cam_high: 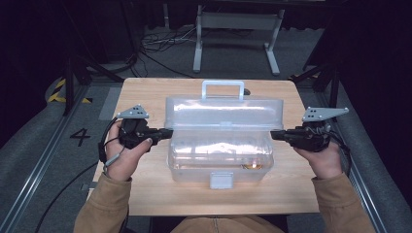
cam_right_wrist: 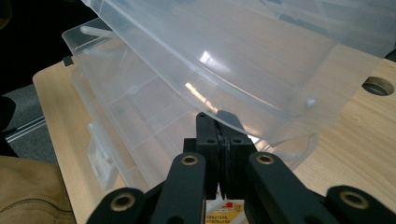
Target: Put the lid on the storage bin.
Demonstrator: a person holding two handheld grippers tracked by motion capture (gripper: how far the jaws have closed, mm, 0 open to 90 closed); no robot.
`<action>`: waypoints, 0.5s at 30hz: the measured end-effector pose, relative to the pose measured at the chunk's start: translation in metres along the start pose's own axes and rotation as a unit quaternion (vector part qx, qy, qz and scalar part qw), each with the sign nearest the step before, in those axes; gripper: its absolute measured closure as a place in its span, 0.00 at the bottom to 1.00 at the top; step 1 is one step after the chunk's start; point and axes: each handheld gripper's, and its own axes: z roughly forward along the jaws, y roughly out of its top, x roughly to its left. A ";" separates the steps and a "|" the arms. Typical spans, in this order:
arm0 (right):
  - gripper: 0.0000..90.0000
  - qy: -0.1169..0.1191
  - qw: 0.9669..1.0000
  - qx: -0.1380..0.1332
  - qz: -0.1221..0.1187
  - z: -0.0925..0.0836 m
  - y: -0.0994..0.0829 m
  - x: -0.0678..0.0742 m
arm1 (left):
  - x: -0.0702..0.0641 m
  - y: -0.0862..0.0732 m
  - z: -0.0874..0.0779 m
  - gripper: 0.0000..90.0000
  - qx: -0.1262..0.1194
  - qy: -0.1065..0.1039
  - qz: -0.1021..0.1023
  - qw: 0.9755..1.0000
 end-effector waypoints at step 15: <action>0.99 -0.007 0.999 0.042 -0.008 0.000 0.000 0.002 | 0.005 -0.004 -0.008 0.88 0.057 0.016 0.003 0.998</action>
